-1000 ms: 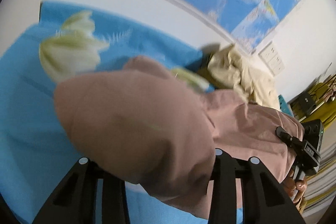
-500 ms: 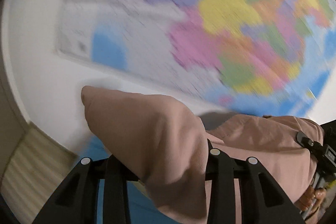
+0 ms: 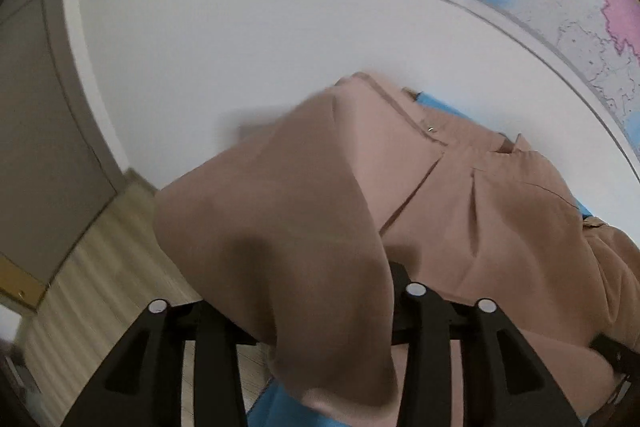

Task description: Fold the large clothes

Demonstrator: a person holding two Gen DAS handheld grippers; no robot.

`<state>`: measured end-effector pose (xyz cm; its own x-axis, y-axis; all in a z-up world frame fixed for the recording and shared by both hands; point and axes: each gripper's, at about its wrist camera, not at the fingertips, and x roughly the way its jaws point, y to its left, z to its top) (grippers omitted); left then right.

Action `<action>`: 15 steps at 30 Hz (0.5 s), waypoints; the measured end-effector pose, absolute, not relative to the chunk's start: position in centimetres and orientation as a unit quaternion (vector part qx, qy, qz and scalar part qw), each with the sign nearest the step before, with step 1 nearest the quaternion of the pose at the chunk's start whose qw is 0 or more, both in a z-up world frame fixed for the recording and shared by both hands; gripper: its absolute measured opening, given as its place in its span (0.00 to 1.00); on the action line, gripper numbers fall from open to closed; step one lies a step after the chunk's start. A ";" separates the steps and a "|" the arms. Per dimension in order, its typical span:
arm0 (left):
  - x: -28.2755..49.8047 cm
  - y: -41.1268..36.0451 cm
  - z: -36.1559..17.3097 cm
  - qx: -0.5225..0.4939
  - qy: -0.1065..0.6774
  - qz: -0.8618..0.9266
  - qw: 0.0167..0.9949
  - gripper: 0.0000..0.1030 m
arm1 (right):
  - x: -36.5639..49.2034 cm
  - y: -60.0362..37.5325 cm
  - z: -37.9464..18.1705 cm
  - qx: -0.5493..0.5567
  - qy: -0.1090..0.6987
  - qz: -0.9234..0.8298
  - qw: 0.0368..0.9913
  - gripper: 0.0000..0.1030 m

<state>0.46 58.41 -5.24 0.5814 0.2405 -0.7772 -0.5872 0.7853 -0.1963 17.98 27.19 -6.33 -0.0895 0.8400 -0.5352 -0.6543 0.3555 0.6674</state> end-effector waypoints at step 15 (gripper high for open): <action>0.5 58.9 -5.7 -0.240 0.399 0.261 0.846 0.50 | 16.6 17.5 -6.8 0.112 0.530 0.509 0.669 0.29</action>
